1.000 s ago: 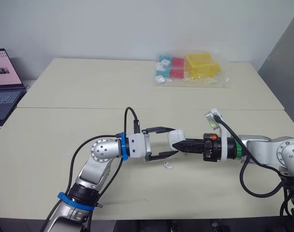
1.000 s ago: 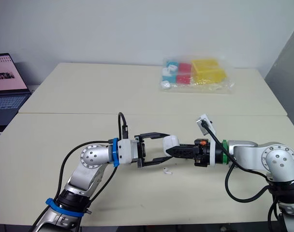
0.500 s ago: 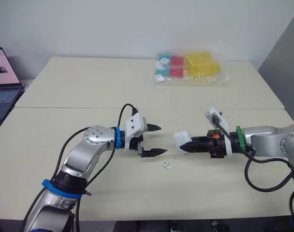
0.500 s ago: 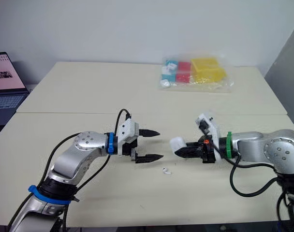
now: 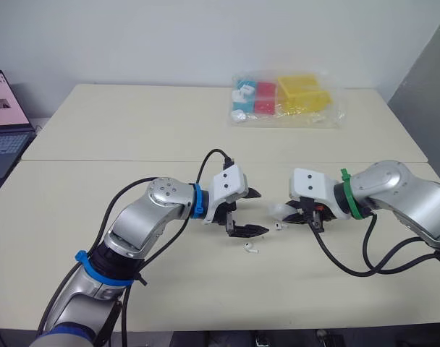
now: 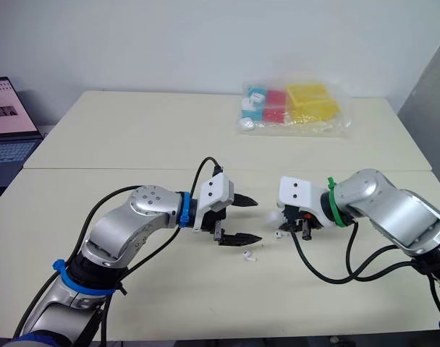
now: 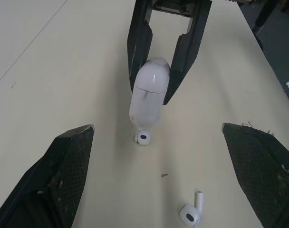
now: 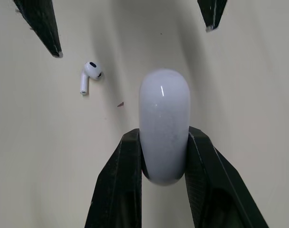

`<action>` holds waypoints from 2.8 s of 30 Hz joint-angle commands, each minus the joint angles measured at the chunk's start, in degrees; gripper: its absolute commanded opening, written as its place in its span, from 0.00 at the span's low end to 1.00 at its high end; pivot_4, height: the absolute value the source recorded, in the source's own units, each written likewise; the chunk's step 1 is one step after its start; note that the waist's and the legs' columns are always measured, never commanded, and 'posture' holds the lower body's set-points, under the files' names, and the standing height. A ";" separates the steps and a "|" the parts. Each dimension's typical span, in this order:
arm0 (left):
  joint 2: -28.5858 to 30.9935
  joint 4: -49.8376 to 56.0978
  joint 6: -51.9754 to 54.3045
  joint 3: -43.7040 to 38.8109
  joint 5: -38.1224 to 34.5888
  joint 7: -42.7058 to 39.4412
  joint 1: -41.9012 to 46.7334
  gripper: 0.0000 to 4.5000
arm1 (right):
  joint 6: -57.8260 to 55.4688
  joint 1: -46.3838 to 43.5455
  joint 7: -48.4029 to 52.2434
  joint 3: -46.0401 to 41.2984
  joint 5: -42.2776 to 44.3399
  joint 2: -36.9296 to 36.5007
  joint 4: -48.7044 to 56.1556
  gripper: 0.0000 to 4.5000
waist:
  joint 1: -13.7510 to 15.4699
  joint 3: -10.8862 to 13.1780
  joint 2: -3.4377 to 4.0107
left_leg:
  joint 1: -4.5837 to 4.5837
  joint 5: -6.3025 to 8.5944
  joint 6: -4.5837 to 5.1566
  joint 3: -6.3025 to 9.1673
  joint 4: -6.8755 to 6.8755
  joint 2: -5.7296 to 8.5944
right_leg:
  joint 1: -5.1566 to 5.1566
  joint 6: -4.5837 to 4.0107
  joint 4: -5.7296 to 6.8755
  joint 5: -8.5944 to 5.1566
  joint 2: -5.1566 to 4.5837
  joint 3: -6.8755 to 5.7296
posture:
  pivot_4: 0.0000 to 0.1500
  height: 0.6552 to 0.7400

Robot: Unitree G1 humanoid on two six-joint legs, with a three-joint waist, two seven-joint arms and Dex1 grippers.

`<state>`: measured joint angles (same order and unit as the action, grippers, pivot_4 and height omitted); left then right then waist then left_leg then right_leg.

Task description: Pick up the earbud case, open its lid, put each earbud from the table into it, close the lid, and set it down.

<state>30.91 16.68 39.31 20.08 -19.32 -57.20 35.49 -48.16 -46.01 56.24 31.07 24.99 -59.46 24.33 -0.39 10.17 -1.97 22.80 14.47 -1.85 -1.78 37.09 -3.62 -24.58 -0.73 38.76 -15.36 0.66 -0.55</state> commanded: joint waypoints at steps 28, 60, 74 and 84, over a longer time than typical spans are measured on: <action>-4.56 -3.19 -4.08 1.55 4.57 0.37 1.30 0.47 | -3.09 -0.91 6.04 -4.88 -6.57 6.87 1.83 0.18 | 0.11 0.00 0.00 | 0.05 0.01 0.02 0.04 0.49 0.00 | 0.05 -0.02 0.26 0.01 -0.01 -0.01 | 1.00 1.00; -3.21 -2.54 -7.04 0.78 3.89 -0.88 0.63 0.77 | -0.29 0.46 9.50 -4.79 -9.74 6.16 1.93 0.18 | 0.12 0.00 0.00 | 0.04 0.01 0.03 0.10 0.81 0.00 | 0.22 0.02 0.30 0.08 -0.01 -0.04 | 1.00 1.00; -2.48 -3.71 -7.16 0.96 3.85 -1.79 0.61 0.77 | 0.42 1.13 10.38 -4.79 -11.27 6.42 1.68 0.18 | 0.12 0.00 0.00 | 0.04 0.02 0.03 0.10 0.81 0.00 | 0.22 0.02 0.30 0.08 0.00 -0.05 | 1.00 1.00; -2.63 -4.02 -7.13 1.59 3.96 -2.27 0.16 0.59 | 0.59 1.29 10.45 -5.19 -11.30 6.66 1.89 0.18 | 0.12 0.00 0.00 | 0.04 0.02 0.03 0.10 0.83 0.00 | 0.22 0.02 0.30 0.08 0.00 -0.04 | 1.00 1.00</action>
<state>28.74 12.24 32.49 22.04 -15.12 -59.41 35.54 -48.18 -44.31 66.27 27.58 14.05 -52.69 24.98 -0.27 10.17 -1.97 22.83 14.49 -1.82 -1.68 37.92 -3.62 -24.36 -0.71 39.06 -15.28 0.65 -0.60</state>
